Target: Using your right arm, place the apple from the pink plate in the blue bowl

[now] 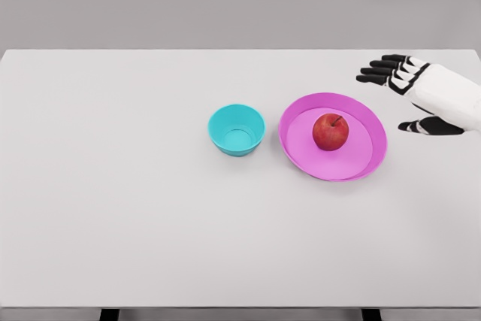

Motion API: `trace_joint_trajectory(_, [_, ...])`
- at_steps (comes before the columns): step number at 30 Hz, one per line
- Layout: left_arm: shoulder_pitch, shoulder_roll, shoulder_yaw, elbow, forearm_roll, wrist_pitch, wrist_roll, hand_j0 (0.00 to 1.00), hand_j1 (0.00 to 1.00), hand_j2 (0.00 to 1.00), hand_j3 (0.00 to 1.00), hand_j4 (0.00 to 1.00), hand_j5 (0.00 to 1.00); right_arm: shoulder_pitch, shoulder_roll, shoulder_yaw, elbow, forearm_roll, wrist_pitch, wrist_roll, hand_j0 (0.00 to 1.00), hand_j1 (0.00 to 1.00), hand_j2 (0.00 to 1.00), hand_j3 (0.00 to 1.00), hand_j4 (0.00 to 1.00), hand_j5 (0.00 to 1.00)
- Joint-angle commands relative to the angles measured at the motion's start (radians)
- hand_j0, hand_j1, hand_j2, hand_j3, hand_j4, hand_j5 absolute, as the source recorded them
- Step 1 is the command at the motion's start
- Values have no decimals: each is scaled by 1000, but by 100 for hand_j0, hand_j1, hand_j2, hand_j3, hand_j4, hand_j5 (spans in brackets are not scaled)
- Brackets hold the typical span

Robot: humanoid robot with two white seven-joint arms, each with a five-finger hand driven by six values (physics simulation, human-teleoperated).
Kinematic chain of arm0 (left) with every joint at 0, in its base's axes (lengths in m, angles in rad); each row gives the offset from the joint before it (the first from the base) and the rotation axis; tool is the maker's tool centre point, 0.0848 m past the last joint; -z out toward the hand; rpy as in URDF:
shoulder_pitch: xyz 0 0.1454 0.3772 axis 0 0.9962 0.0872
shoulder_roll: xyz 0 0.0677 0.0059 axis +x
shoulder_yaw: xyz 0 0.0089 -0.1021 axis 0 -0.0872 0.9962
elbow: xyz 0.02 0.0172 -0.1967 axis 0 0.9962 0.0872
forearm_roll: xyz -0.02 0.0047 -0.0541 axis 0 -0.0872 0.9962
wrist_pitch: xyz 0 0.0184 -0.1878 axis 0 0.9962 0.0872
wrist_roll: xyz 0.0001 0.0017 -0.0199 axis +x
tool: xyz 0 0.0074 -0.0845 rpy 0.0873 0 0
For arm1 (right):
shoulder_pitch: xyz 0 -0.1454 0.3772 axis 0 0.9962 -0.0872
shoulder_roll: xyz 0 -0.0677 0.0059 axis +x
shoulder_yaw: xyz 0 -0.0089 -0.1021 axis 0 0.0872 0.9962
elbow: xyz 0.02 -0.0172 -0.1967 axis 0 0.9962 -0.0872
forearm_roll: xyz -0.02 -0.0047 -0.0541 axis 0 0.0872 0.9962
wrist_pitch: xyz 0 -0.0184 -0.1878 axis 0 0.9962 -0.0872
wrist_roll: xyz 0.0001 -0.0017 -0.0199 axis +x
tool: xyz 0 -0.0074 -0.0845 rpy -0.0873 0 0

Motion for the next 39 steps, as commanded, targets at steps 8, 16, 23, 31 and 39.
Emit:
trace_joint_trajectory(8, [0,0,0,0,0,0,0,100,100,100,100,100,100,-55,23,11,39,9,59,176,100,100,100,100,100,100])
trace_joint_trajectory(16, [0,0,0,0,0,0,0,100,100,100,100,100,100,-342,150,283,138,9,73,503,100,100,100,100,100,100])
trace_joint_trajectory(23, [0,0,0,0,0,0,0,100,100,100,100,100,100,-466,228,384,230,9,70,551,100,100,100,100,100,100])
trace_joint_trajectory(31, [0,0,0,0,0,0,0,100,100,100,100,100,100,-512,268,447,279,9,71,551,100,100,100,100,100,100])
trace_joint_trajectory(39, [0,0,0,0,0,0,0,100,100,100,100,100,100,-545,305,511,375,9,68,551,100,100,100,100,100,100])
